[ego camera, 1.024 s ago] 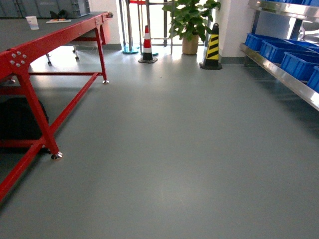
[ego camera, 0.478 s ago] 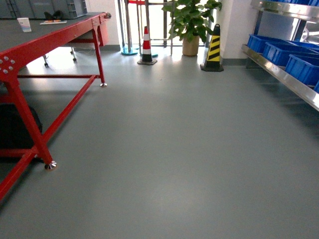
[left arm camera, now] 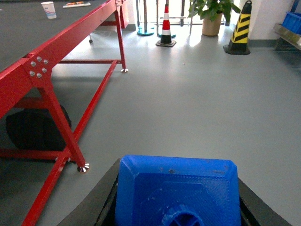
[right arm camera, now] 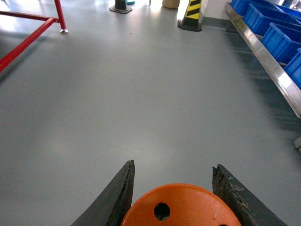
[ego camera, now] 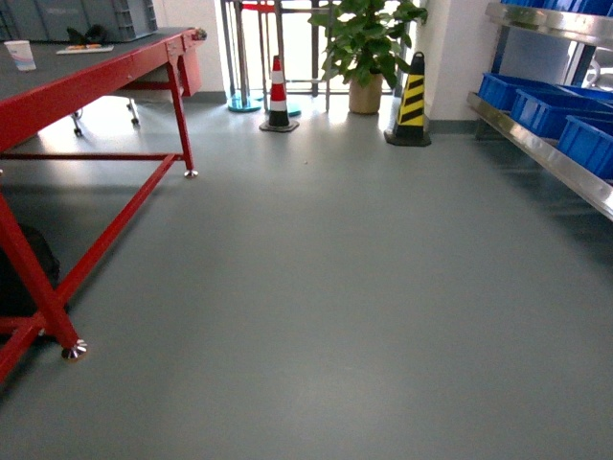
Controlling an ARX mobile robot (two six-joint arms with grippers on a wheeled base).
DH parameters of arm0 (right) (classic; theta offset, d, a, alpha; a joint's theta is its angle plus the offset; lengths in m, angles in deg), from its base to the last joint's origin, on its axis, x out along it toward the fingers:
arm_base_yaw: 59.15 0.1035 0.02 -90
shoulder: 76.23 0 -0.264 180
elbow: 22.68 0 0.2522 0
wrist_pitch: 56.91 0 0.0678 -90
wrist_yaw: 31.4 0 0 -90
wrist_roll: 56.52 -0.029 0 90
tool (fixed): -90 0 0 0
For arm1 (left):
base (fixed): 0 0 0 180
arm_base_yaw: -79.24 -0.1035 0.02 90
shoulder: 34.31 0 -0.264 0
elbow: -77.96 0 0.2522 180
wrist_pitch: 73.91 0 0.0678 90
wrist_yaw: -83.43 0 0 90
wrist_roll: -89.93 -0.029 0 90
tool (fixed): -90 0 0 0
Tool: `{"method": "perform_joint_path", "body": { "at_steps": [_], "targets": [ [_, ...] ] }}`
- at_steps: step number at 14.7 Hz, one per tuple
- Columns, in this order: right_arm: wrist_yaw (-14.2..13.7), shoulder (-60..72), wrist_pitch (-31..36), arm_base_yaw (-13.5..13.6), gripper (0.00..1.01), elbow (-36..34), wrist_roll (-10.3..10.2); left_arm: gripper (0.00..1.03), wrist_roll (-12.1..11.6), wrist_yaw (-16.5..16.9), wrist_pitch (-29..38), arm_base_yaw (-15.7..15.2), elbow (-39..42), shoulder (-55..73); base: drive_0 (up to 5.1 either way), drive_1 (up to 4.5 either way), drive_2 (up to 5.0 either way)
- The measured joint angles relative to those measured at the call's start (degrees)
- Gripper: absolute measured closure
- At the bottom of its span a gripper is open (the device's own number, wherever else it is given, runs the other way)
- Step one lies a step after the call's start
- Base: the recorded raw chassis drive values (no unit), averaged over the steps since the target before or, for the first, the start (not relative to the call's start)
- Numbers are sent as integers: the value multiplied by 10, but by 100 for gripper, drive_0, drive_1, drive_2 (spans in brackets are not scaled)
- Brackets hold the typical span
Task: Sort blue parts and orange caps into right shelf containers
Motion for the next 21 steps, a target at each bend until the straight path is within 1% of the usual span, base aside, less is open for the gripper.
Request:
{"method": "perform_joint_path", "body": {
  "at_steps": [13, 14, 21],
  "targets": [
    [-1, 0, -2, 0, 58, 0, 0, 58, 0, 0, 0, 0, 0, -1, -10, 417, -436],
    [3, 0, -1, 1, 58, 0, 0, 58, 0, 0, 0, 0, 0, -1, -83, 333, -498],
    [2, 0, -1, 0, 58, 0, 0, 58, 0, 0, 0, 0, 0, 1, -182, -182, -182]
  ]
}}
